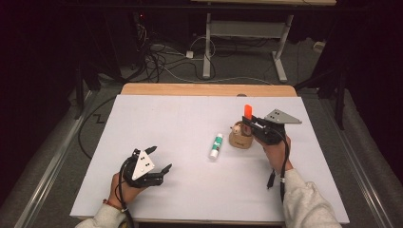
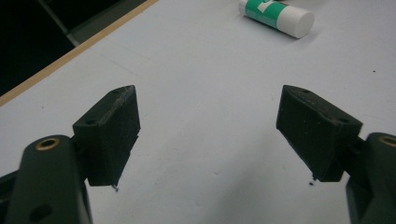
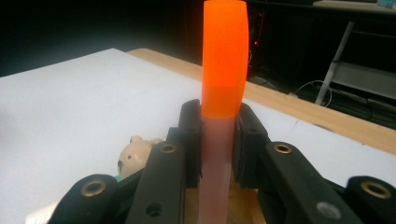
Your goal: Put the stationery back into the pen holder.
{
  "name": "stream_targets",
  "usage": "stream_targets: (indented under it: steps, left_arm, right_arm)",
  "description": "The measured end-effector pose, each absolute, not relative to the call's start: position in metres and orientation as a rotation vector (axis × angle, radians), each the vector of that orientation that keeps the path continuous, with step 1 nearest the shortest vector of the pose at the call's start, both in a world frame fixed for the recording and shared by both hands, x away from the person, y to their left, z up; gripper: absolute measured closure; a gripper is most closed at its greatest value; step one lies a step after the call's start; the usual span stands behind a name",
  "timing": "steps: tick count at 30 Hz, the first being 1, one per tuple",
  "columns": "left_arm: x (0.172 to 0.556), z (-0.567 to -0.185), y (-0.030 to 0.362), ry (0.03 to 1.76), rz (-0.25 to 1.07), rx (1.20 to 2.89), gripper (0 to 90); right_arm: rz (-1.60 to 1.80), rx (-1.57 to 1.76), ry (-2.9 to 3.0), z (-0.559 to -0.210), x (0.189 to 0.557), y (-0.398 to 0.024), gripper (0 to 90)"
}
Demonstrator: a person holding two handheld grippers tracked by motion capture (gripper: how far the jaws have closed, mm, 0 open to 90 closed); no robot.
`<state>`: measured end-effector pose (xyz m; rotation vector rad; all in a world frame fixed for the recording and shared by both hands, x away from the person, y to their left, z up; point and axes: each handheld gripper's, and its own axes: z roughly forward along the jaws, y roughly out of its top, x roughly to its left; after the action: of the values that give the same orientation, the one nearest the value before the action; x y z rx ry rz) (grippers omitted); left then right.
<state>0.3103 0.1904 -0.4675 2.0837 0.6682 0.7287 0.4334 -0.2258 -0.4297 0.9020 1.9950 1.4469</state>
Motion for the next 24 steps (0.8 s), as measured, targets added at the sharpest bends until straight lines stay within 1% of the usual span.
stream_targets:
  steps: [7, 9, 17, 20, 22, 24]
  left_arm:
    - [0.3105, -0.4683, 0.1899, 0.666, 0.720, 2.092, 20.9]
    - [0.3105, -0.4685, 0.1897, 0.665, 0.717, 2.095, 21.0]
    - [0.3101, -0.4689, 0.1892, 0.667, 0.715, 2.100, 21.0]
    - [0.3102, -0.4691, 0.1888, 0.666, 0.712, 2.104, 21.0]
    - [0.3103, -0.4696, 0.1884, 0.666, 0.710, 2.105, 21.0]
    - [0.3103, -0.4697, 0.1880, 0.668, 0.711, 2.107, 21.0]
  right_arm:
    - [1.436, 0.927, 2.026, -0.4366, 0.4351, -0.2247, 76.5]
    - [1.423, 0.929, 2.034, -0.4375, 0.4354, -0.2249, 73.1]
    - [1.394, 0.946, 2.036, -0.4373, 0.4334, -0.2267, 67.3]
    - [1.379, 0.939, 2.027, -0.4353, 0.4315, -0.2280, 63.1]
    - [1.373, 0.931, 2.021, -0.4333, 0.4295, -0.2300, 62.6]
    - [1.366, 0.918, 2.012, -0.4311, 0.4278, -0.2312, 60.1]
